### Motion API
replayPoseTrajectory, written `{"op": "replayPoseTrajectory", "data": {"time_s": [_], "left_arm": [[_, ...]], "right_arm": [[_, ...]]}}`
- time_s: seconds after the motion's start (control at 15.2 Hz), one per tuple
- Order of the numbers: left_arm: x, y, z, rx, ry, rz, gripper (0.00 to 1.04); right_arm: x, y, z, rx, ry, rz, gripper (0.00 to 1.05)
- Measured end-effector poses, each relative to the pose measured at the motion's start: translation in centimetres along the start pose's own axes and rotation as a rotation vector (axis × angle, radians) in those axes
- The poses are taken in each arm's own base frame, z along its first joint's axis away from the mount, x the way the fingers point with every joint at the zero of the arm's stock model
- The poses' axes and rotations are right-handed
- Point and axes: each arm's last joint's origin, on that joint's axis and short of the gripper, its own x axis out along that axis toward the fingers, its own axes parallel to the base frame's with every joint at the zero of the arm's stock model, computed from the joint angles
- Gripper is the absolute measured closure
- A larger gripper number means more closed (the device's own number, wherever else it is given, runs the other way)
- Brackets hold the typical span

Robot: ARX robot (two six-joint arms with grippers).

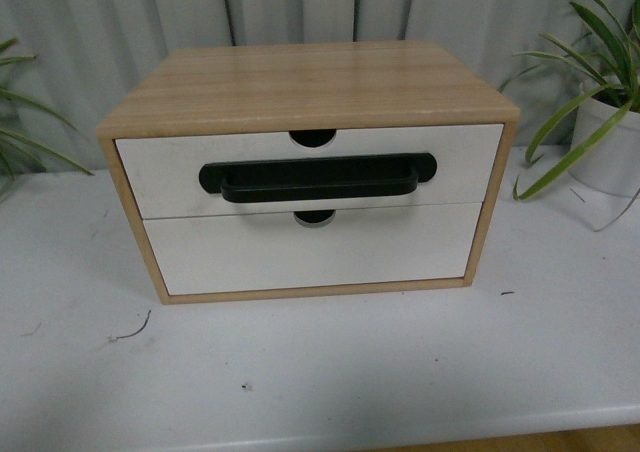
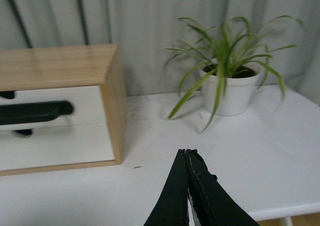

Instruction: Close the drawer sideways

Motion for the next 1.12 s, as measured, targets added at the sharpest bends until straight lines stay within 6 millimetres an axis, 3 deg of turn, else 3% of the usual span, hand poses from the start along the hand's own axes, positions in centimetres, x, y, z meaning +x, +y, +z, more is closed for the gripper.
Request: {"op": "replayPoseTrajectory", "data": {"time_s": [0.66,0.79,1.12], "left_arm": [[0.00,0.00,-0.05,-0.002,0.004,0.000,1.02],[0.00,0.00,-0.03,-0.002,0.003,0.000,0.79],[0.00,0.00,-0.05,-0.002,0.004,0.000,0.18]], "right_arm": [[-0.04,-0.20,-0.51,0.000,-0.002,0.001,1.03],[-0.04,-0.20,-0.51,-0.001,-0.001,0.001,0.83],[-0.04,-0.20,-0.51,-0.001,-0.001,0.001,0.21]]}}
